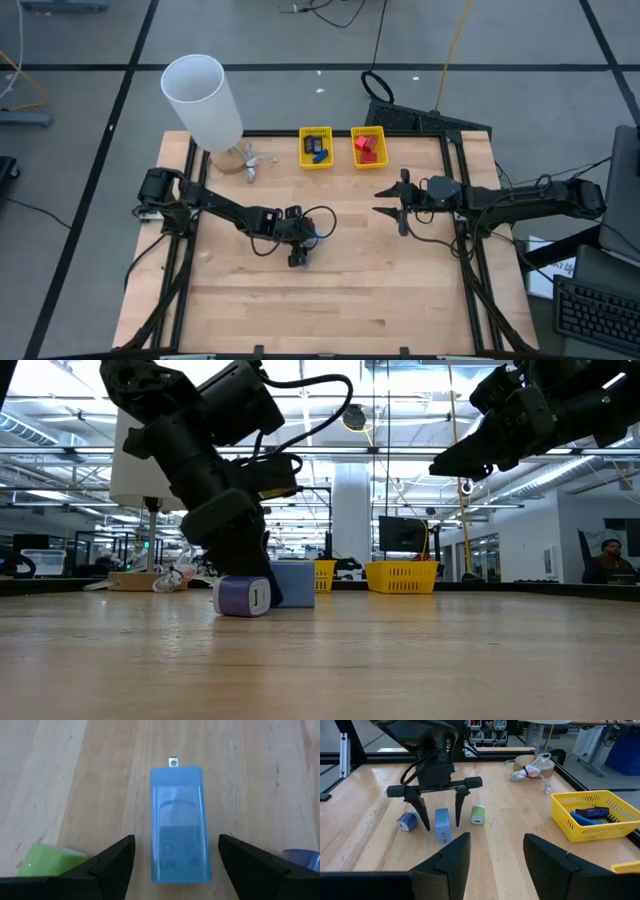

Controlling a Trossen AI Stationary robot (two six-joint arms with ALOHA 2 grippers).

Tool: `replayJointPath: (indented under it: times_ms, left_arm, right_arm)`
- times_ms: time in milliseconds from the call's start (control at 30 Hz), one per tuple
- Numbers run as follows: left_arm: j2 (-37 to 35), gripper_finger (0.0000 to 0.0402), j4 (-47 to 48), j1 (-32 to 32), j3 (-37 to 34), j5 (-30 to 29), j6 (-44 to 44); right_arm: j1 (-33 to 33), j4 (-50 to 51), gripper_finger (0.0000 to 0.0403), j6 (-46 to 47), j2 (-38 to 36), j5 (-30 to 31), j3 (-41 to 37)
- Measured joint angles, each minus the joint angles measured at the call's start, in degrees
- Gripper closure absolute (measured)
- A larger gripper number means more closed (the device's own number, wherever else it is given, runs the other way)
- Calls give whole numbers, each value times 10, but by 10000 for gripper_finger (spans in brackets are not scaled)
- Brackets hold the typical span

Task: Pick & Place Office items
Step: Put the light blue charger adapter into the right yellow bin

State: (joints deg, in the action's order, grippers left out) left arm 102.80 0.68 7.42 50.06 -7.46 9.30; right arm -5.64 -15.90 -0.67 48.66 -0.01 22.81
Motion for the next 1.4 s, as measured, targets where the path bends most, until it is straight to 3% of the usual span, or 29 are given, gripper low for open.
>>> replayJointPath:
  times_ms: [333, 667, 833, 1400]
  left_arm:
    - [0, 125, 8, 0, 0, 0, 1]
    - [0, 236, 6, 0, 0, 0, 18]
    - [0, 271, 6, 0, 0, 0, 20]
    - [0, 279, 6, 0, 0, 0, 3]
  right_arm:
    - [0, 0, 232, 0, 0, 0, 0]
    - [0, 0, 232, 0, 0, 0, 0]
    - [0, 0, 232, 0, 0, 0, 0]
    - [0, 0, 232, 0, 0, 0, 0]
